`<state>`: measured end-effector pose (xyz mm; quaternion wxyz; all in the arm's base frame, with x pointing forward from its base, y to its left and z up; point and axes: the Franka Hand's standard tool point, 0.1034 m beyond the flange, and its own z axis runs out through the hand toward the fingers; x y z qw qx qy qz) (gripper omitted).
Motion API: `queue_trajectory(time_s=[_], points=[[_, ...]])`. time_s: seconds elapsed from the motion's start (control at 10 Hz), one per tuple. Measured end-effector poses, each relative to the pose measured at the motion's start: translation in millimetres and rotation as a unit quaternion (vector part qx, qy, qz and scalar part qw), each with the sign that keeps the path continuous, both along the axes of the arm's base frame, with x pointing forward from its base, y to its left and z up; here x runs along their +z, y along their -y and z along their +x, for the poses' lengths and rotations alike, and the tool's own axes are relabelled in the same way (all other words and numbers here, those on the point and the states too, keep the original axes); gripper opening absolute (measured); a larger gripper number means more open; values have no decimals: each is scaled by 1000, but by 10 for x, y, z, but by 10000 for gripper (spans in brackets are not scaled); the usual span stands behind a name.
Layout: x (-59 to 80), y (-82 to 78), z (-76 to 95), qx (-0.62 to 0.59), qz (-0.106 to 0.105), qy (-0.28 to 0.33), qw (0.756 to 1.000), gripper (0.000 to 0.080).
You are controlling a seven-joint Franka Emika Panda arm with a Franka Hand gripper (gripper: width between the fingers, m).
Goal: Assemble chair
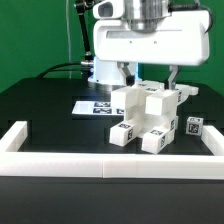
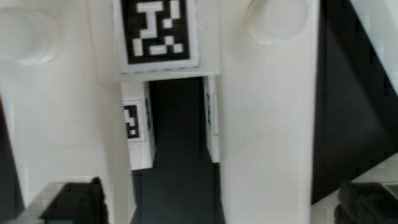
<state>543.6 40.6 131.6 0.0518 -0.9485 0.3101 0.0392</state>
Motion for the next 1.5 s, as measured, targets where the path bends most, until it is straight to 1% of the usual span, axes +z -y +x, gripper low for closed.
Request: queue_trajectory(time_s=[0.2, 0.3, 0.4, 0.5, 0.7, 0.9, 1.1, 1.3, 1.5], points=[[159, -173, -8, -23, 6, 6, 1000, 649], [190, -292, -44, -35, 7, 4, 999, 649], [209, -481, -105, -62, 8, 1, 998, 649], [175, -668, -159, -77, 6, -7, 997, 649], [62, -882, -186, -101, -1, -10, 995, 649], [67, -854, -180, -94, 0, -9, 996, 649], [62, -870, -184, -92, -1, -8, 996, 649], [25, -1059, -175, -50, -1, 0, 999, 649], [5, -1162, -84, -5, 1, 1, 1000, 649]])
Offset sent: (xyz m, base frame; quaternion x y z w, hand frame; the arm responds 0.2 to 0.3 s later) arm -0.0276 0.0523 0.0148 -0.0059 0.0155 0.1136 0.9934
